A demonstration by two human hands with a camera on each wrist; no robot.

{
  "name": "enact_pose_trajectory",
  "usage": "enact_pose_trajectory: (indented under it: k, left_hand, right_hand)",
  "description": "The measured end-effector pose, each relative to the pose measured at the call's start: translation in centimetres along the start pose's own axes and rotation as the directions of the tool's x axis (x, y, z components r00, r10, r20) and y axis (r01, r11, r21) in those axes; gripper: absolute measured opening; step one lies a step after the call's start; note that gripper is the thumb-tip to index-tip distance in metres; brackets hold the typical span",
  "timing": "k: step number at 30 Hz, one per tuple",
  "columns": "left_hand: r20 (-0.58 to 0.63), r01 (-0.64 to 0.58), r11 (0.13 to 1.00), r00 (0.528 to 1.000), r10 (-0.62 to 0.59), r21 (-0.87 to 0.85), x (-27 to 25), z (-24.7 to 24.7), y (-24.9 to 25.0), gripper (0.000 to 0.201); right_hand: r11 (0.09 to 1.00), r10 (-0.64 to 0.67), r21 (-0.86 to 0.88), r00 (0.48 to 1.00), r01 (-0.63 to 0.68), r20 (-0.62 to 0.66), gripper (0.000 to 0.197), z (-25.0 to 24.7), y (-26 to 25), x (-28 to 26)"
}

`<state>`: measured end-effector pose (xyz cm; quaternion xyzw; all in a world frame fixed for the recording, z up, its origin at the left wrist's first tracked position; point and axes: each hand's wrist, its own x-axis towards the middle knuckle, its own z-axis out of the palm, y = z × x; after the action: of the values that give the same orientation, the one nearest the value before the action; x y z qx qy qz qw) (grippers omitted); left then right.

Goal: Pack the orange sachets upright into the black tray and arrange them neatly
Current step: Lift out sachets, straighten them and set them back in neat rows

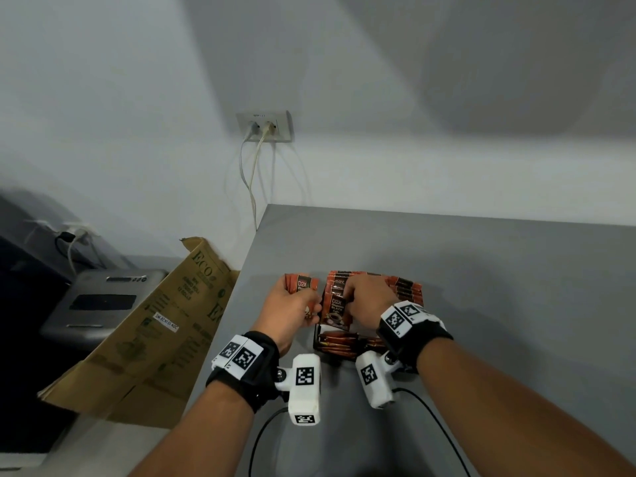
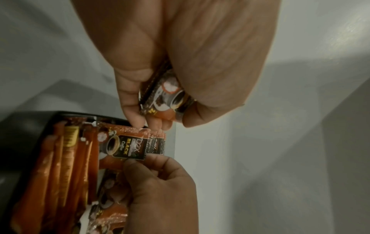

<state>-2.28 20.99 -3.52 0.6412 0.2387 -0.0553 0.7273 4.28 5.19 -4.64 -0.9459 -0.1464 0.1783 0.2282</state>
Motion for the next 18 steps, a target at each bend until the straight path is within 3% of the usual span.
enact_pose_trajectory:
  k: [7, 11, 14, 18]
  left_hand:
    - [-0.037, 0.025, 0.999, 0.999, -0.026, -0.034, -0.4, -0.5, 0.3, 0.025]
    - [0.044, -0.01, 0.999, 0.999, 0.012, -0.036, -0.6, 0.7, 0.9, 0.021]
    - [0.122, -0.049, 0.999, 0.991, 0.052, -0.022, -0.7, 2.5, 1.5, 0.021]
    - [0.144, -0.055, 0.999, 0.988, 0.053, 0.004, -0.2, 4.4, 1.5, 0.039]
  right_hand:
    - [1.0, -0.002, 0.02, 1.0, 0.003, -0.029, 0.017, -0.3, 0.5, 0.1]
    - [0.971, -0.001, 0.236, 0.989, 0.035, -0.145, 0.016, -1.9, 0.8, -0.6]
    - [0.851, -0.047, 0.515, 0.993, 0.097, -0.11, 0.016, -3.8, 0.7, -1.7]
    - [0.869, -0.023, 0.482, 0.982, 0.112, -0.186, 0.012, -5.7, 1.8, -2.7]
